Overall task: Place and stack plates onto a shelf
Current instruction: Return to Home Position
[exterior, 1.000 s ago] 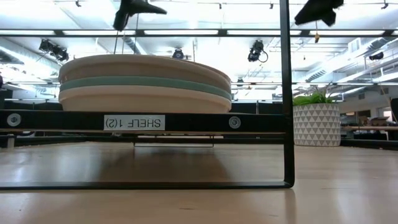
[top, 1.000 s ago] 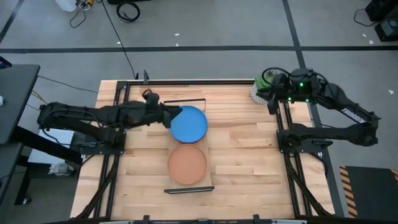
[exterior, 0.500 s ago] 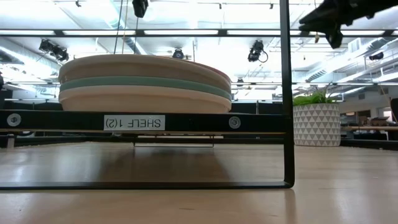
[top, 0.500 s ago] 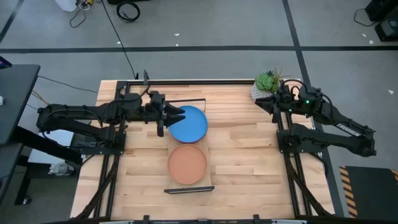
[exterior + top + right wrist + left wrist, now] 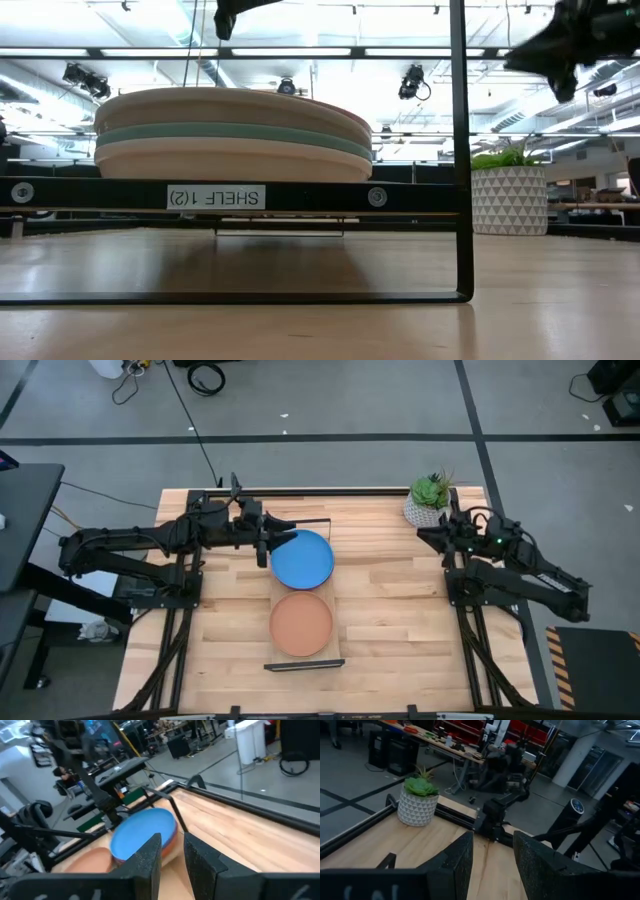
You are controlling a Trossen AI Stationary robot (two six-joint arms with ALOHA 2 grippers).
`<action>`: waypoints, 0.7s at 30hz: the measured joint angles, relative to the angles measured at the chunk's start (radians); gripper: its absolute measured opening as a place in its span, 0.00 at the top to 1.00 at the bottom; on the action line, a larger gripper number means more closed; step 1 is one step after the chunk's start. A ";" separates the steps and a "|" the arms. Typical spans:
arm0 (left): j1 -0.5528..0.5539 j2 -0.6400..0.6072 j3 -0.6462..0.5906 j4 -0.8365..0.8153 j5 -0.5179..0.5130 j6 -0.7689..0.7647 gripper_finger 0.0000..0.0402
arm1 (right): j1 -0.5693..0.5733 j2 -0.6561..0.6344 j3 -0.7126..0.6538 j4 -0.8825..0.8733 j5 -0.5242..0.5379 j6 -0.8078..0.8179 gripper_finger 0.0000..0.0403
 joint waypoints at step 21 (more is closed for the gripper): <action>-0.067 -0.001 0.000 0.003 0.002 -0.048 0.63 | 0.000 -0.102 -0.284 0.166 -0.009 0.148 0.78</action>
